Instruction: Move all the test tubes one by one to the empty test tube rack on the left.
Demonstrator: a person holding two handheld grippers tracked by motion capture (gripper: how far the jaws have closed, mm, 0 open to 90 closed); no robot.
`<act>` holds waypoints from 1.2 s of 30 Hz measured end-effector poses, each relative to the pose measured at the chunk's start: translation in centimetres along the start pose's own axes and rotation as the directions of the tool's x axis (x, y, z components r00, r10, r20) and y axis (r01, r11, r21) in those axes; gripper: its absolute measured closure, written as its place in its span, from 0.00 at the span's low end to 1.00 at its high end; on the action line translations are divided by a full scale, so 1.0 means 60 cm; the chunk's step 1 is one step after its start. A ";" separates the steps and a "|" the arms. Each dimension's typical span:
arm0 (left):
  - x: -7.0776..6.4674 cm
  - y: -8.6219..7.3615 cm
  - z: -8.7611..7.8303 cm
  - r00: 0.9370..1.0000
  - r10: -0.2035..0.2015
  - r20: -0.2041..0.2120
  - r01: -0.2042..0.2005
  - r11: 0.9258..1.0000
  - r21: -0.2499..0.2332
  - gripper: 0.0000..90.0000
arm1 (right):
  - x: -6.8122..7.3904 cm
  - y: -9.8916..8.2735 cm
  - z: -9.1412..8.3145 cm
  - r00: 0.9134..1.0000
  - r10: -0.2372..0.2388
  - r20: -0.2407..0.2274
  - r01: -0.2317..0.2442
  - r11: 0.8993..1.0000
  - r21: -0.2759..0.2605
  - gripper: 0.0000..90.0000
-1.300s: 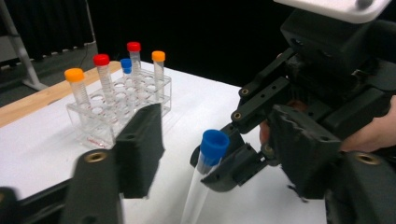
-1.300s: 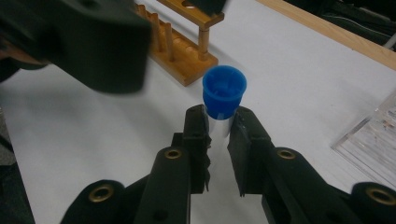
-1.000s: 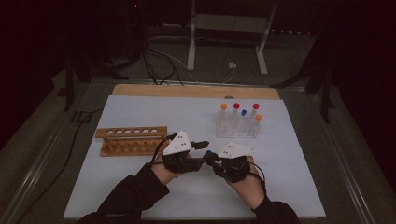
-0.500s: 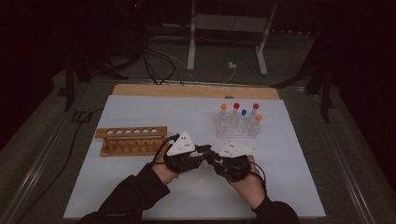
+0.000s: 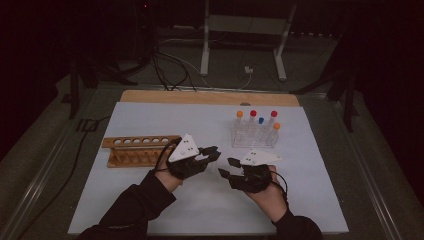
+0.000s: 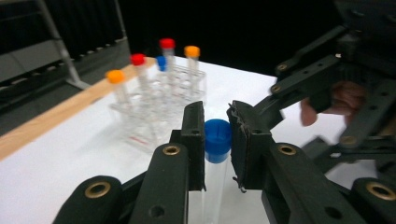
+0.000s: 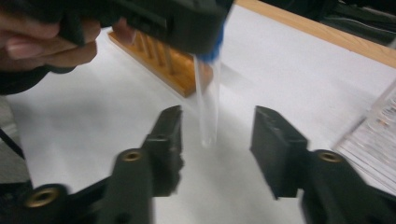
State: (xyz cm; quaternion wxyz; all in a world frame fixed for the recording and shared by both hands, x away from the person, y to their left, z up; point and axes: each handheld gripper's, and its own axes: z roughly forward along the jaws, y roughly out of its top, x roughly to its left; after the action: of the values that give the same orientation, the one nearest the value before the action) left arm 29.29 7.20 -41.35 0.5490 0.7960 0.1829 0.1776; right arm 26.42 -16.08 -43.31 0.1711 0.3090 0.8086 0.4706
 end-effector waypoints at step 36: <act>0.149 0.012 -0.139 0.946 -0.080 -0.314 0.068 0.996 -0.049 0.86 | -0.014 0.005 -0.024 0.999 0.043 -0.016 -0.044 0.991 -0.123 0.00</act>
State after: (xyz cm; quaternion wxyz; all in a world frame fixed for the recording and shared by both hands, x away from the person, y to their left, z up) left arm 33.10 18.04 -37.12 0.5339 0.7393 0.2949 0.2853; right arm 26.31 -17.47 -42.33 0.1743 0.3123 0.7721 0.5253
